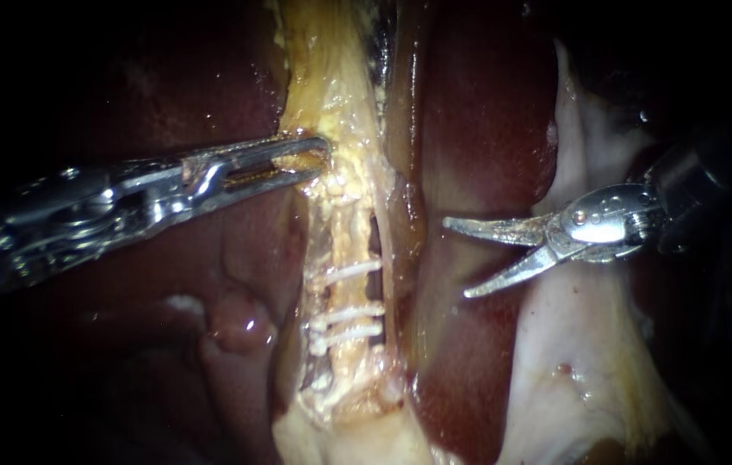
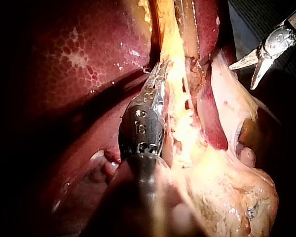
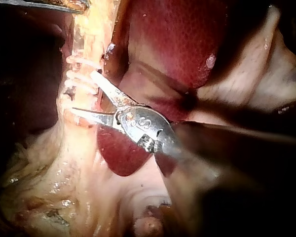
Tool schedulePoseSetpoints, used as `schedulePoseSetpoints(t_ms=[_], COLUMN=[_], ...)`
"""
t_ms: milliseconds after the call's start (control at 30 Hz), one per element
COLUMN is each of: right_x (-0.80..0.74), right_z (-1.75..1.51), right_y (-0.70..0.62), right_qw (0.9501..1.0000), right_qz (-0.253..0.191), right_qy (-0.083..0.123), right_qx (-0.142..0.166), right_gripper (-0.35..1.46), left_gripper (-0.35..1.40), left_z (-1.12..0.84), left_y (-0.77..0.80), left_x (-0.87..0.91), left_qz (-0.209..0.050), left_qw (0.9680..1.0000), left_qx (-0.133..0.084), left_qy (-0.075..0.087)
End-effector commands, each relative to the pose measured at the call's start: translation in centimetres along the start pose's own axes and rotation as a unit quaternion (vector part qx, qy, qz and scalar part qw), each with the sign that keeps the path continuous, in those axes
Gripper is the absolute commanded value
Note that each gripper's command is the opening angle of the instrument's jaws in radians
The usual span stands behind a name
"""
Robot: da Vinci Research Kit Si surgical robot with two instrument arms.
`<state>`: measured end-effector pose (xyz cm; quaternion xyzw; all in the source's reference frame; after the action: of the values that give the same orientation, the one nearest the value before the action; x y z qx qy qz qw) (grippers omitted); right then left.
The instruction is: Go to the cutting position left tube
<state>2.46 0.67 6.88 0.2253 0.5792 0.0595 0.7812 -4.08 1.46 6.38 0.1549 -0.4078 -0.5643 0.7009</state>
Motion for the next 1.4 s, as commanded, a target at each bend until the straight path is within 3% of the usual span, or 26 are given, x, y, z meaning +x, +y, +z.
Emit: schedulePoseSetpoints(t_ms=[33, 133, 233, 433, 700, 967, 1400], right_x=[0.00, -0.04, -0.16, -0.52, -0.81, -0.85, -0.81], right_z=[0.00, 0.04, 0.18, 0.65, 1.12, 1.31, 1.53], right_y=[0.00, -0.04, -0.10, -0.22, -0.13, 0.04, 0.20], right_qw=[1.0000, 0.9998, 0.9989, 0.9922, 0.9835, 0.9825, 0.9815], right_qz=[0.000, -0.003, 0.026, 0.091, 0.138, 0.143, 0.144], right_qy=[0.001, 0.002, -0.008, -0.030, -0.037, -0.037, -0.039], right_qx=[0.003, 0.018, 0.037, 0.079, 0.110, 0.113, 0.120], right_gripper=[1.45, 1.45, 1.45, 1.43, 1.43, 1.43, 1.43], left_gripper=[-0.35, -0.35, -0.35, -0.35, -0.35, -0.35, -0.35], left_z=[-0.01, -0.06, -0.20, -0.63, -0.98, -1.10, -1.14], left_y=[-0.01, -0.01, 0.00, 0.00, -0.15, -0.31, -0.31], left_x=[0.00, -0.05, -0.17, -0.44, -0.56, -0.57, -0.57], left_qz=[0.000, -0.001, -0.003, -0.011, -0.017, -0.017, -0.017], left_qw=[1.0000, 1.0000, 1.0000, 0.9998, 0.9994, 0.9992, 0.9992], left_qx=[0.000, 0.001, -0.003, -0.007, -0.006, -0.007, -0.007], left_qy=[0.000, 0.001, 0.002, -0.016, -0.029, -0.036, -0.035])
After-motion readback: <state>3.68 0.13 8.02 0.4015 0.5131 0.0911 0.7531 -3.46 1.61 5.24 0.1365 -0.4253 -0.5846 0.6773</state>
